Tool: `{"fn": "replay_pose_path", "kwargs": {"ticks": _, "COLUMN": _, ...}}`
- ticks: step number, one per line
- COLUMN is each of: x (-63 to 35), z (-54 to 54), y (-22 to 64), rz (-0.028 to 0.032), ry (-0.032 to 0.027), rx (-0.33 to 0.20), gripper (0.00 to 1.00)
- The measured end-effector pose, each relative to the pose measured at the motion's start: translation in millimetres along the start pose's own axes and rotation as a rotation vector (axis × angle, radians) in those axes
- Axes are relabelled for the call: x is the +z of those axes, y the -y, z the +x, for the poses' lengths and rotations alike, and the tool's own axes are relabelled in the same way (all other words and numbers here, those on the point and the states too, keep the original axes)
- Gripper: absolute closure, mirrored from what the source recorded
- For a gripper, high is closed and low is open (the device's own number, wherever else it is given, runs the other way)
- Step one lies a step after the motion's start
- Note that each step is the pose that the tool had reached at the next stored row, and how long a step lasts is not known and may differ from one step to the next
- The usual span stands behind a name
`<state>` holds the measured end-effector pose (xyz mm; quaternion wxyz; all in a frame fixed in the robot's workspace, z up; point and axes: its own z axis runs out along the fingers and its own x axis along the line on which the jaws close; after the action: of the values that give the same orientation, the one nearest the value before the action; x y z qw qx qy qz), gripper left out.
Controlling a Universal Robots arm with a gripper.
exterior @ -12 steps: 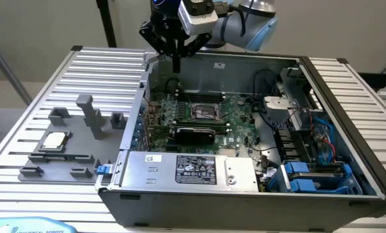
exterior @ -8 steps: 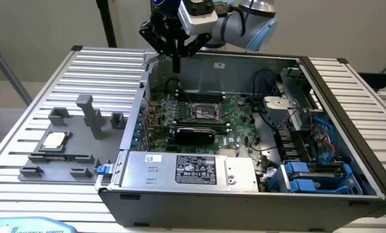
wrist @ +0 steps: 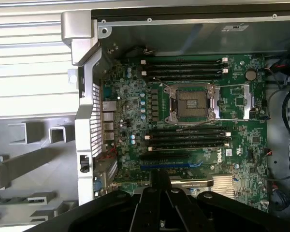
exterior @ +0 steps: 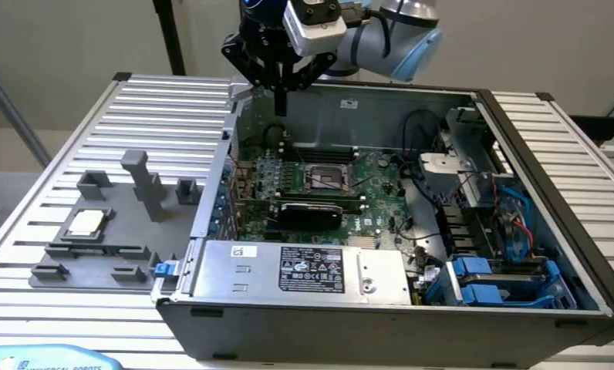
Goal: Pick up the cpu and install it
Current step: 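Reach for the cpu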
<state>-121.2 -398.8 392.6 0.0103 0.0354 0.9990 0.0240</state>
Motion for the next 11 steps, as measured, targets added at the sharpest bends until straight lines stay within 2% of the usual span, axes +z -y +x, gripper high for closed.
{"fn": "replay_pose_path", "kwargs": {"ticks": 5, "x": -0.1, "z": 1.0, "y": 0.3, "rz": 0.0001, "ry": 0.0001, "rx": 0.000, "gripper": 0.89}}
{"fn": "replay_pose_path", "kwargs": {"ticks": 11, "x": -0.6, "z": 27.0, "y": 2.9, "rz": -0.0007, "ry": 0.0000, "rx": 0.000, "gripper": 0.89}}
